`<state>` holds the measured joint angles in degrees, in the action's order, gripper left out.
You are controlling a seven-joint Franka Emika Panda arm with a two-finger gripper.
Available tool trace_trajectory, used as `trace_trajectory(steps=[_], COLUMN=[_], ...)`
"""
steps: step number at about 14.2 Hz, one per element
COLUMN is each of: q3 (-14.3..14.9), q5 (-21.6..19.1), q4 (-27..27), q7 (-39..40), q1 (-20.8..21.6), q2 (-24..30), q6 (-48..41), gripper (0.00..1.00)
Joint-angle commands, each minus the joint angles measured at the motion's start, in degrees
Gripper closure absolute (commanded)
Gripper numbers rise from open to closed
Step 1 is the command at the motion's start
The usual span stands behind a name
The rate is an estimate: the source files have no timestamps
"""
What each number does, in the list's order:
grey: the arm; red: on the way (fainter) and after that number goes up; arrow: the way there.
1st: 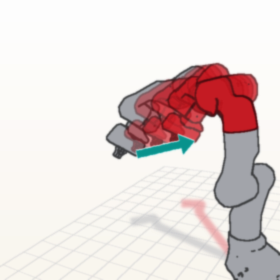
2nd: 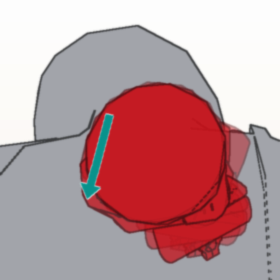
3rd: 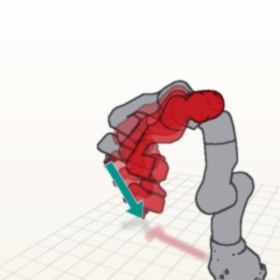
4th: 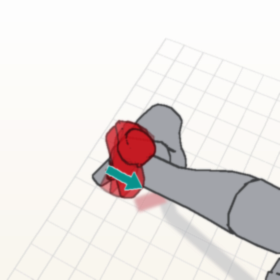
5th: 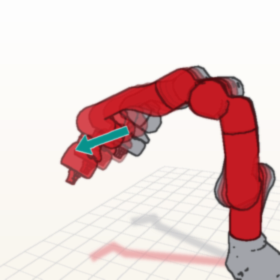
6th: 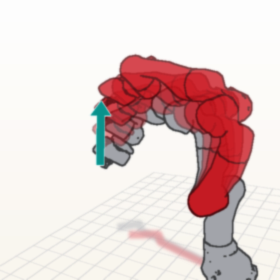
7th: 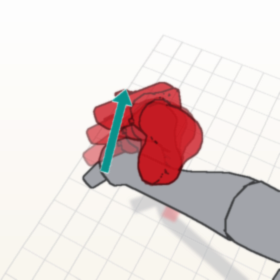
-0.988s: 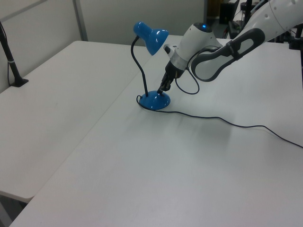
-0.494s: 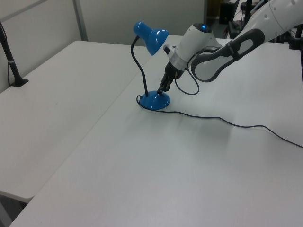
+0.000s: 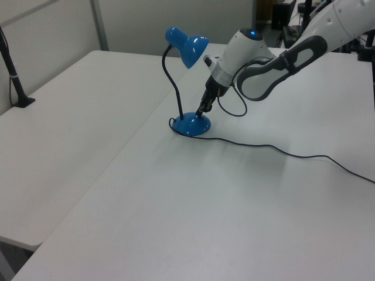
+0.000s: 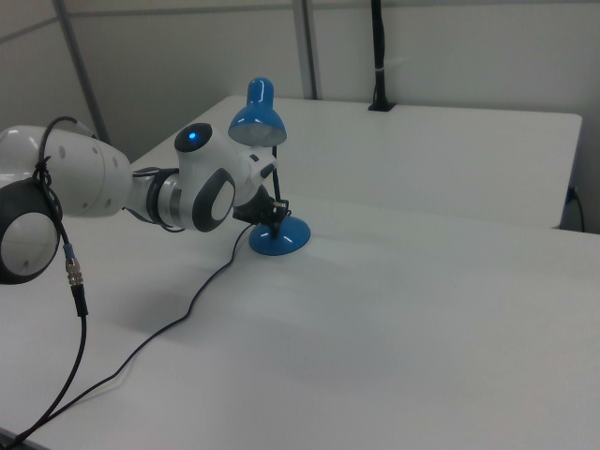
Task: Turn on the lamp
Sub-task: 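Press down on the base switch with the gripper fingers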
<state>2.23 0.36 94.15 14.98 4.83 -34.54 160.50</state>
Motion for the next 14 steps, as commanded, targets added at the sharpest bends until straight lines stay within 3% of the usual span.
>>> trace_trajectory(steps=[1,14], q3=[1.19,1.19], q5=[-0.27,-0.53], q4=[4.28,3.59], q7=[-0.66,-0.75], q1=[0.98,1.85], q2=[3.33,1.93], q6=[1.04,1.04], gripper=[1.00,1.00])
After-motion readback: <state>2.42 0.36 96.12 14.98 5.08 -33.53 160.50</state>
